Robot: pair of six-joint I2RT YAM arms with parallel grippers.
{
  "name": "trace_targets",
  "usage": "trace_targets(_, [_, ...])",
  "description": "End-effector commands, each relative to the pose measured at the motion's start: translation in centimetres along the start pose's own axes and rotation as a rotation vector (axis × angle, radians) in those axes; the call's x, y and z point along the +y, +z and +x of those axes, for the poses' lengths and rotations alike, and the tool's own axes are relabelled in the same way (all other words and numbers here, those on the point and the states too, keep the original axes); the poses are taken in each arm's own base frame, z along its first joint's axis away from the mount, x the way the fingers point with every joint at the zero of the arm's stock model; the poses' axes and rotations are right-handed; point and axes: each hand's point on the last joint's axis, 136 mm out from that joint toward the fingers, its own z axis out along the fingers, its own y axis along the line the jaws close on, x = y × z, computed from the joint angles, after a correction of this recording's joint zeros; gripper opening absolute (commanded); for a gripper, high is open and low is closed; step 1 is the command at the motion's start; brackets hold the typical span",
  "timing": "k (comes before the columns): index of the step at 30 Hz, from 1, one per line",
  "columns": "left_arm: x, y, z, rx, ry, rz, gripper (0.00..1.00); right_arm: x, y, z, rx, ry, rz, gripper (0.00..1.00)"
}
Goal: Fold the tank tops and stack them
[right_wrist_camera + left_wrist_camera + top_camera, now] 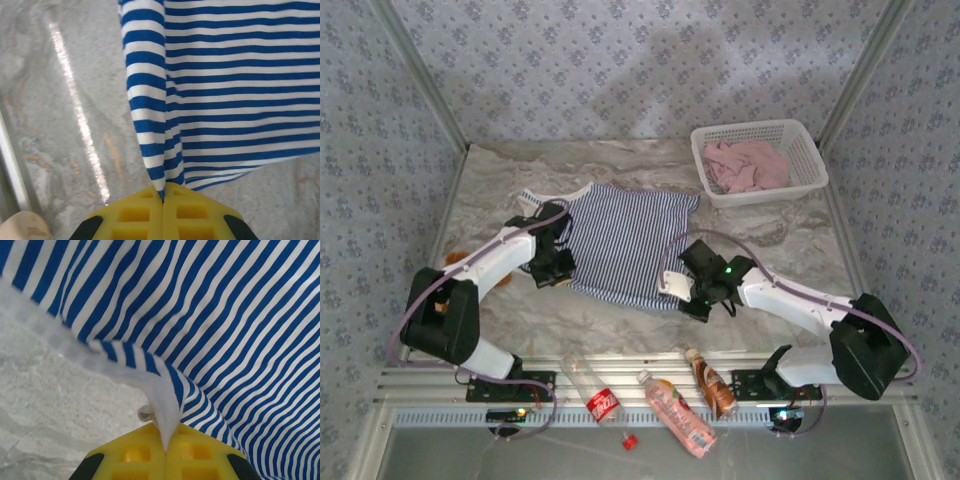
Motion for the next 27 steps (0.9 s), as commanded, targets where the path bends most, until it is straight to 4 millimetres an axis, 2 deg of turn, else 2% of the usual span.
trace_targets(1, [-0.8,-0.4,-1.4,0.000,0.041,0.014,0.00,-1.2,-0.3,0.0,-0.002,0.057,-0.026,0.06])
trace_targets(7, [-2.2,0.3,-2.6,0.044,0.080,0.024,0.00,-3.4,0.5,-0.2,-0.004,0.089,-0.007,0.06])
trace_targets(12, [-2.4,0.8,-3.4,0.054,0.086,0.010,0.00,-5.2,0.9,-0.7,-0.015,0.115,0.017,0.07])
trace_targets(19, [-1.7,1.1,-4.2,0.043,0.068,-0.022,0.01,-7.0,1.6,-1.1,-0.012,0.118,0.039,0.08])
trace_targets(27, [-0.2,1.3,-3.7,0.045,0.043,-0.054,0.02,-8.7,2.8,-0.9,0.011,0.144,0.061,0.08])
